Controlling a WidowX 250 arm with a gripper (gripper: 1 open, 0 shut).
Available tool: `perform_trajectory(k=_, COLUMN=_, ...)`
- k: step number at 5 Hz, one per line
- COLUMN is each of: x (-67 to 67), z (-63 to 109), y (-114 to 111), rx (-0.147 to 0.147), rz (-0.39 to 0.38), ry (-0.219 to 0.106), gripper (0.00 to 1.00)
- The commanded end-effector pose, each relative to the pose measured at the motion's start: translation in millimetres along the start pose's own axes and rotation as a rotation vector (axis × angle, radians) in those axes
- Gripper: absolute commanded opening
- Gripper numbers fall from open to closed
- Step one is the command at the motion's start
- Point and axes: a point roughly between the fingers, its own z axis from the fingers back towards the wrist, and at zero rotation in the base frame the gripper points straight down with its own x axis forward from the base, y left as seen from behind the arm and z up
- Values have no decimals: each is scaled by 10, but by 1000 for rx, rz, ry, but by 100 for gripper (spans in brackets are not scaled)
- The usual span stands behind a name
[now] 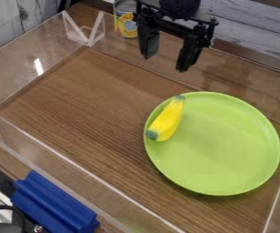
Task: Remove the banana from inside the green plate and put it on the table
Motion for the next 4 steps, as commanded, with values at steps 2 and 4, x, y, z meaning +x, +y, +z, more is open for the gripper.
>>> perform_trajectory(k=2, x=-131, z=-268, y=-160, rx=-18, rz=10, ry=-7, gripper=100)
perform_trajectory(k=4, x=-151, z=-487, y=-288, rx=-32, rz=-6, ry=-9, gripper=100)
